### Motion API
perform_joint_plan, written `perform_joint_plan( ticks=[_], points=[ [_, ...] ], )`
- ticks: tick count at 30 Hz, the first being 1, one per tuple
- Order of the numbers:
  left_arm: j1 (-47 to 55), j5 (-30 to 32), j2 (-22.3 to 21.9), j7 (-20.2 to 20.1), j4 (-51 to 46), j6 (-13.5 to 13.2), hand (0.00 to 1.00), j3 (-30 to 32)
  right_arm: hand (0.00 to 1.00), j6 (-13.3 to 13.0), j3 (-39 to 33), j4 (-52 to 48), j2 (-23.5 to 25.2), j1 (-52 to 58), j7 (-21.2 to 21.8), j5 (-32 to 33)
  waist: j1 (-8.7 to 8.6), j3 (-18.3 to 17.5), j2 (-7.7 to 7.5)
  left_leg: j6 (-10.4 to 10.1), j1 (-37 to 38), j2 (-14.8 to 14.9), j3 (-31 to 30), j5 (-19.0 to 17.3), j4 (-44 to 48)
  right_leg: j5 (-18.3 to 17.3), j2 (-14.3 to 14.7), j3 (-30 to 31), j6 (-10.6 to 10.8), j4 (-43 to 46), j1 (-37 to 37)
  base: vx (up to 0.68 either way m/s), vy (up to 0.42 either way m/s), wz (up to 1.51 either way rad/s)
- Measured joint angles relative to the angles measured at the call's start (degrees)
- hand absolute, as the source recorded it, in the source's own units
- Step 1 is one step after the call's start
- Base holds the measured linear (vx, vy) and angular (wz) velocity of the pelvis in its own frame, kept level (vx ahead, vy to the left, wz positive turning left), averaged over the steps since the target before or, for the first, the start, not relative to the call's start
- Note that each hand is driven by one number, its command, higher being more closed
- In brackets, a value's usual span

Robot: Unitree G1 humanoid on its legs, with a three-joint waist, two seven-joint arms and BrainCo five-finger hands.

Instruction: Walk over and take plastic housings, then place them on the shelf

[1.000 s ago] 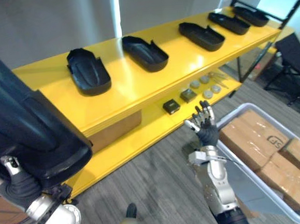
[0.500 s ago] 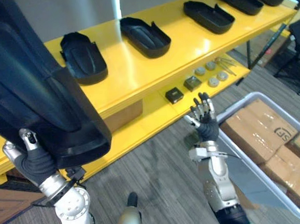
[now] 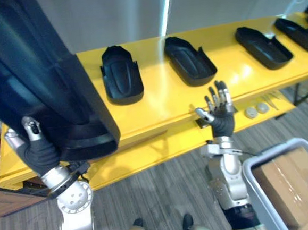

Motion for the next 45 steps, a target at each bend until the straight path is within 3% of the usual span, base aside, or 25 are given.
perform_joint_plan(
  ticks=[2,3,4,5,6,7,9,12,15,17,21,23,25,27,28,31,37,39,41,45],
  points=[
    [-0.24,0.02,-0.74,-0.91,0.00,-0.15,1.00,-1.96,0.00,-0.44,-0.18,-1.44,-1.42,-0.42,-0.17,0.14,-0.59,-0.82,1.23,-2.95,0.03,0.73,0.28,1.86,-1.58,-0.71,0.46,-4.00,-1.17,0.23,2.12,0.21,-0.213,1.08],
    [-0.31,0.01,-0.75,-0.98,-0.02,-0.28,1.00,-3.42,0.00,-0.87,-0.18,-2.01,-1.86,-0.81,-0.21,0.15,-1.17,-1.00,1.55,-1.69,0.07,1.80,4.29,4.04,-2.37,-1.42,0.21,-6.96,-2.26,1.60,3.39,0.16,-0.164,1.28],
    [-0.41,-0.02,-0.90,-1.16,-0.02,-0.46,1.00,-3.99,0.00,-1.11,-0.32,-2.05,-2.64,-1.93,-0.43,0.09,-1.52,-1.03,1.98,1.79,0.47,3.13,11.48,6.35,-3.15,-2.82,-0.43,-8.64,-4.22,10.73,-0.06,0.08,-0.127,1.21],
    [-0.78,-0.05,-1.06,-1.25,0.30,-0.57,1.00,-4.07,0.00,-1.19,-0.04,-2.11,-2.77,-2.48,-0.71,-0.03,-1.69,-1.03,2.30,2.52,0.52,4.20,14.44,6.85,-3.61,-5.47,-0.13,-8.88,-4.08,13.34,-2.89,0.05,-0.108,1.05],
    [-1.99,-0.25,-0.59,-1.36,1.03,-0.61,1.00,-4.13,0.00,-1.38,-0.07,-2.64,-2.39,-2.88,-0.78,-0.28,-1.54,-1.53,1.78,2.43,0.71,5.30,17.24,6.77,-4.94,-3.15,1.64,-7.39,-3.84,-0.30,-1.15,0.04,-0.125,1.03],
    [-2.76,-0.15,-0.55,-1.55,2.35,-0.88,1.00,-3.71,0.00,-1.59,-0.26,-3.94,-2.06,-2.71,-0.85,-1.14,-1.59,-1.87,1.95,1.56,0.86,6.44,17.20,5.53,-5.91,3.65,2.60,-9.16,-3.85,-4.48,-0.29,0.07,-0.097,0.96],
    [-2.05,-0.26,-0.93,-1.71,2.72,-0.80,1.00,-3.76,0.00,-1.63,-0.03,-4.97,-2.06,-3.13,-0.77,-1.18,-1.14,-1.93,1.86,0.27,0.94,8.22,19.26,6.44,-7.17,3.22,3.22,-9.95,-4.58,-4.70,-0.16,0.10,-0.110,0.47],
    [-2.47,-0.22,-0.70,-2.51,3.21,-0.74,1.00,-4.34,0.00,-1.64,-0.06,-5.46,-2.15,-2.52,-0.71,-1.15,-1.97,-2.09,2.26,0.25,1.05,9.40,20.24,7.22,-8.34,2.99,3.08,-11.51,-4.92,-4.36,-0.14,0.03,-0.013,0.23],
    [-3.32,-0.27,-0.64,-3.56,4.78,-0.74,1.00,-6.34,0.00,-1.66,-0.94,-6.70,-1.86,-0.52,-0.76,-1.14,-3.14,-2.03,2.36,1.23,1.05,7.62,19.97,6.27,-7.66,2.42,0.67,-13.46,-3.91,-3.18,0.88,-0.04,0.170,0.39],
    [-3.47,-0.30,-0.14,-3.66,5.45,-0.72,1.00,-7.22,0.00,-1.72,-1.70,-7.26,-0.75,2.06,-0.75,-1.14,-3.94,-2.12,2.24,2.33,1.22,5.47,19.83,5.22,-6.56,2.46,-1.78,-14.52,-2.09,-2.67,1.98,-0.05,0.229,0.42],
    [-3.52,-1.17,2.62,-4.10,5.71,-0.74,1.00,-6.79,0.00,-1.53,-1.24,-8.08,2.77,4.11,-0.77,-1.38,-2.86,-2.09,2.18,5.93,-0.48,2.06,23.85,2.18,-1.44,3.52,-5.86,-10.44,0.56,-0.63,-0.58,-0.09,0.291,-0.37],
    [-3.48,-1.76,3.99,-4.18,6.00,-0.75,1.00,-5.32,0.00,-1.41,0.80,-7.98,4.45,4.21,-0.80,-2.31,-2.29,-2.02,1.96,7.50,-1.12,1.88,29.26,0.55,0.29,2.80,-7.81,-10.64,-1.22,1.46,-3.72,-0.09,0.231,-1.06],
    [-3.76,-1.77,4.42,-4.28,6.88,-0.69,1.00,-4.70,0.00,-1.41,3.00,-7.98,5.34,4.96,-0.70,-2.60,-3.00,-1.98,1.68,8.11,-0.83,2.07,31.44,0.19,0.25,1.96,-8.03,-10.96,-1.92,4.42,-4.43,-0.03,0.130,-0.75],
    [-4.57,-1.70,4.58,-5.02,7.87,-0.68,1.00,-5.02,0.00,-1.41,3.21,-8.02,5.86,6.08,-0.58,-3.44,-3.51,-2.22,0.63,8.19,-0.88,2.17,31.94,0.28,0.17,-1.72,-4.56,-8.22,-0.22,5.30,-3.88,0.03,0.004,-0.35],
    [-4.88,-1.70,3.82,-5.46,8.50,-0.54,1.00,-5.60,0.00,-1.40,3.14,-8.02,5.70,7.02,-0.49,-3.46,-4.46,-2.10,0.75,8.08,-0.74,2.52,31.73,0.85,0.02,-1.58,-2.85,-5.90,-0.26,3.11,-2.94,0.06,-0.046,-0.06],
    [-4.55,-1.57,2.35,-6.12,8.87,-0.39,1.00,-5.99,0.00,-1.33,1.95,-8.02,5.62,10.96,-0.19,-3.45,-4.69,-2.04,0.58,7.08,2.16,3.09,31.63,1.92,-2.31,-0.31,-1.09,-5.98,-1.16,0.03,0.25,0.10,-0.086,-0.06],
    [-4.47,-1.82,-0.07,-6.90,7.70,-0.42,1.00,-5.85,0.00,-1.11,-4.97,-8.08,4.15,13.82,0.44,-3.40,-4.56,-2.01,0.57,7.04,3.60,4.48,29.02,1.91,-1.46,-0.56,0.44,-5.92,-1.91,-2.31,3.77,0.09,-0.074,-0.01],
    [-4.01,-2.03,-0.76,-7.09,7.67,-0.43,1.00,-5.81,0.00,-1.00,-7.19,-8.24,3.63,14.72,0.39,-3.43,-4.55,-1.98,0.51,6.85,4.14,4.54,27.96,2.00,-1.28,-0.54,0.17,-5.63,-1.94,-3.12,5.16,0.06,0.013,0.02],
    [-3.90,-2.29,-0.67,-7.53,7.56,-0.61,1.00,-5.92,0.00,-1.01,-10.56,-8.99,3.87,15.69,0.25,-3.43,-4.70,-1.31,-0.51,7.00,1.84,4.66,26.55,0.84,3.97,-0.54,-1.86,-5.00,-1.94,-2.96,5.54,0.03,0.114,0.03],
    [-3.56,-2.36,-0.62,-7.70,7.57,-0.64,1.00,-6.01,0.00,-1.00,-13.90,-9.01,3.77,16.22,-2.25,-3.74,-6.03,-1.34,-0.27,4.90,-1.64,9.75,23.19,1.73,5.37,-0.96,-5.54,-4.67,-1.08,-0.31,3.55,0.00,0.227,0.00]
  ],
)
